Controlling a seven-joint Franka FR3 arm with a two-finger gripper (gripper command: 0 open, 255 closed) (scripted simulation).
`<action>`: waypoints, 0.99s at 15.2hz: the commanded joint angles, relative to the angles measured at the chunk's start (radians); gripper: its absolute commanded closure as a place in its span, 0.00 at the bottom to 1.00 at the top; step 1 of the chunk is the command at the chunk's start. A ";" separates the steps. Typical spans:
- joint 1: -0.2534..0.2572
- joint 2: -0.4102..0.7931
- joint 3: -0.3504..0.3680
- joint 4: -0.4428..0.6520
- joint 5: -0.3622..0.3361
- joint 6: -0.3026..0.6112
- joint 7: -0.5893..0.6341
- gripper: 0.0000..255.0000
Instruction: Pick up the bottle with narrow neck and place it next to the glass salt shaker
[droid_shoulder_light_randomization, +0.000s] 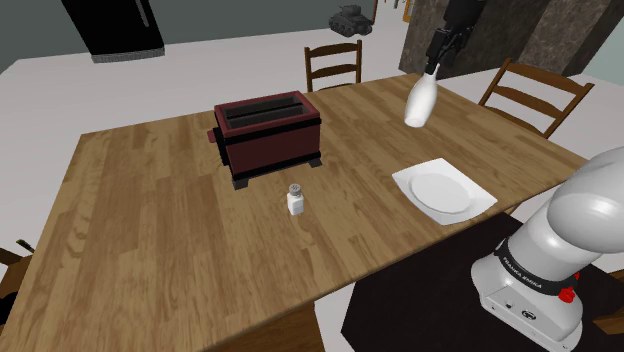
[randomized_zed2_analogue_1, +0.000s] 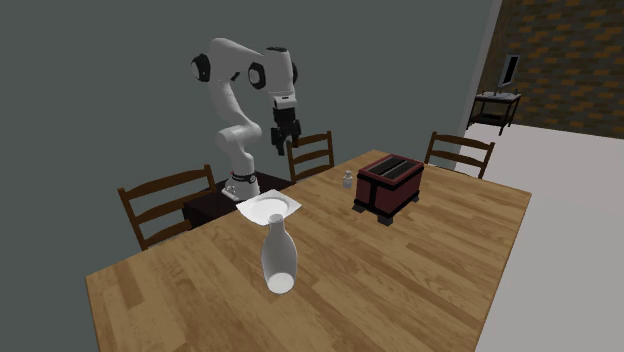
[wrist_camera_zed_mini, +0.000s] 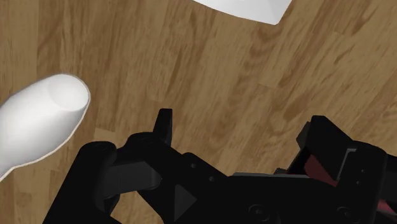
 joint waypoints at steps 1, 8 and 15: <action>-0.009 0.045 -0.033 0.020 -0.003 0.029 -0.040 0.00; -0.030 0.265 -0.143 0.176 0.042 0.099 -0.191 0.00; -0.074 0.518 -0.224 0.392 0.158 0.120 -0.358 0.00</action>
